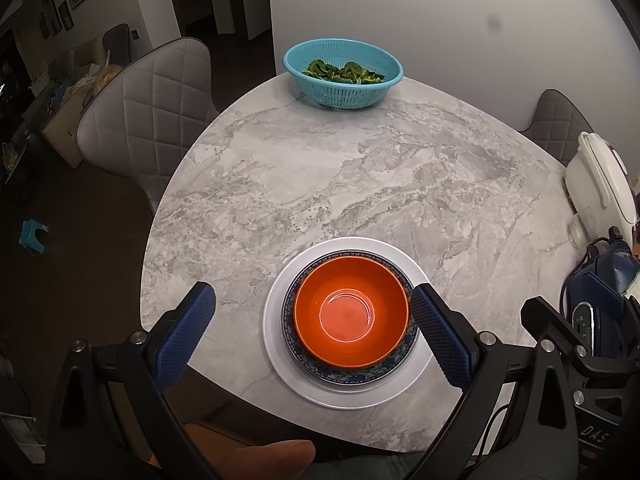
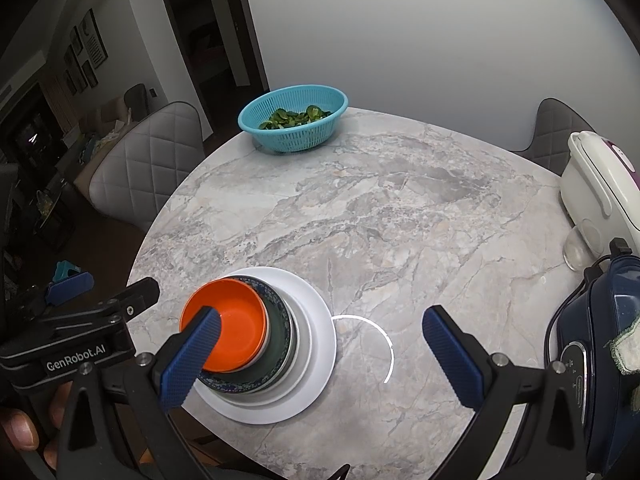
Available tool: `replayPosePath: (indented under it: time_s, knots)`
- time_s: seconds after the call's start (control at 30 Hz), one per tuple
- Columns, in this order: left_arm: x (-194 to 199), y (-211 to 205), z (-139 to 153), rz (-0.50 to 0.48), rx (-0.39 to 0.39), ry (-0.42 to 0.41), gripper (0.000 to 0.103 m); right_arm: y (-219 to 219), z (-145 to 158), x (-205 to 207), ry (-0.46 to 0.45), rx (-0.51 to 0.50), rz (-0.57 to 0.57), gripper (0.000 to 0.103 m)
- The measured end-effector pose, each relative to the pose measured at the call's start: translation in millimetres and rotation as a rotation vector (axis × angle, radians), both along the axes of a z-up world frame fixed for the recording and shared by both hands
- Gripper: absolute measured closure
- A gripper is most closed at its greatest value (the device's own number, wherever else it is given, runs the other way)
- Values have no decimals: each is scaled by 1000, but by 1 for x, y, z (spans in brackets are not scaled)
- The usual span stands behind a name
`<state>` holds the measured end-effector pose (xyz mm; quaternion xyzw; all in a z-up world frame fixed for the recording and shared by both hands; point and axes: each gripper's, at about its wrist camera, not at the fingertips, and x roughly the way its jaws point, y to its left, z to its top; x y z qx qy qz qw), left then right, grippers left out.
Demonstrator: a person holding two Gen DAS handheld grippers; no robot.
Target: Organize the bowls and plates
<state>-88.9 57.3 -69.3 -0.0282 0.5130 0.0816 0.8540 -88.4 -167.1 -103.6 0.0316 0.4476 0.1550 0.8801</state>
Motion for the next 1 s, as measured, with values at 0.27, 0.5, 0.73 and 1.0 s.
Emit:
replayPosePath:
  time_s: [0.27, 0.5, 0.73, 1.0]
  knots:
    - [-1, 0, 1, 1, 0, 0, 4, 0, -1, 1, 0, -1, 1, 0]
    - [0, -1, 0, 0, 2, 1, 4, 0, 0, 0, 0, -2, 1, 0]
    - [0, 3, -2, 16, 3, 0, 4, 0, -1, 1, 4, 1, 1, 0]
    - [-6, 4, 8, 11, 59, -57, 4, 0, -4, 1, 9, 2, 1, 0]
